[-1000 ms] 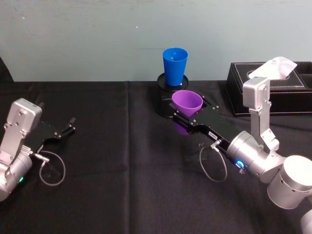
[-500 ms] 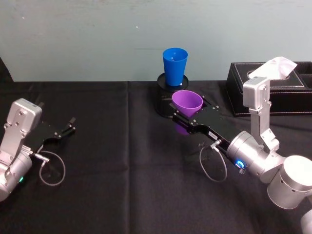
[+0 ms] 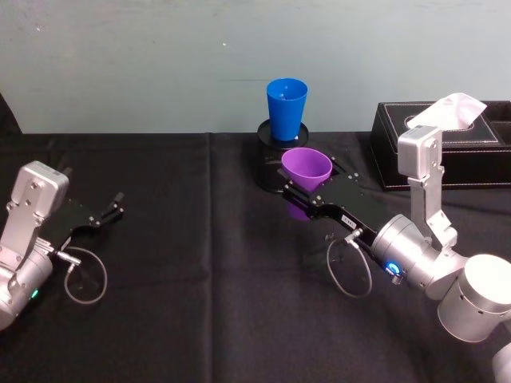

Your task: Pick up one cup with a gripper and tap it against the other cup.

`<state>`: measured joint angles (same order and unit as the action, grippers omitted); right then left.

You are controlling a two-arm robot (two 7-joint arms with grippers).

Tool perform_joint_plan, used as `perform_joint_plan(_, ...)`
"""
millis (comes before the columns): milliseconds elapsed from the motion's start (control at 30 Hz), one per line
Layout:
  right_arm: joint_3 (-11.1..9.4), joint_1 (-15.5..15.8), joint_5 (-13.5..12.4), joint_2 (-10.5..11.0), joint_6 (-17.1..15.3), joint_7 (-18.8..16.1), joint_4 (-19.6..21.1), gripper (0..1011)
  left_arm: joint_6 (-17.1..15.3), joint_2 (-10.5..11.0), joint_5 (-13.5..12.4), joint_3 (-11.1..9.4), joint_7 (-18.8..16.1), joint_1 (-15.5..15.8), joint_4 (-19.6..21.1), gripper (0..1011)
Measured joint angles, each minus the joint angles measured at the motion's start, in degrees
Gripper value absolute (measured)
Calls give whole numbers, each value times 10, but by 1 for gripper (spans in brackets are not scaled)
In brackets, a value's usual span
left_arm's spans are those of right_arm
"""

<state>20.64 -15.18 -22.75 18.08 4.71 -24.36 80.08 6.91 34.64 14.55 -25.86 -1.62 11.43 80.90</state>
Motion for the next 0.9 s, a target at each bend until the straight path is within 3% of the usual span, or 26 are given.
perform_joint_plan(733, 0, 0, 0, 0, 0, 0, 0, 735, 0, 0, 0, 0, 0, 0, 0, 1000)
perform_joint_plan(900, 3, -20, 9, -12, -1, 5, -31, 734, 0, 0, 0, 0, 0, 0, 0, 1000)
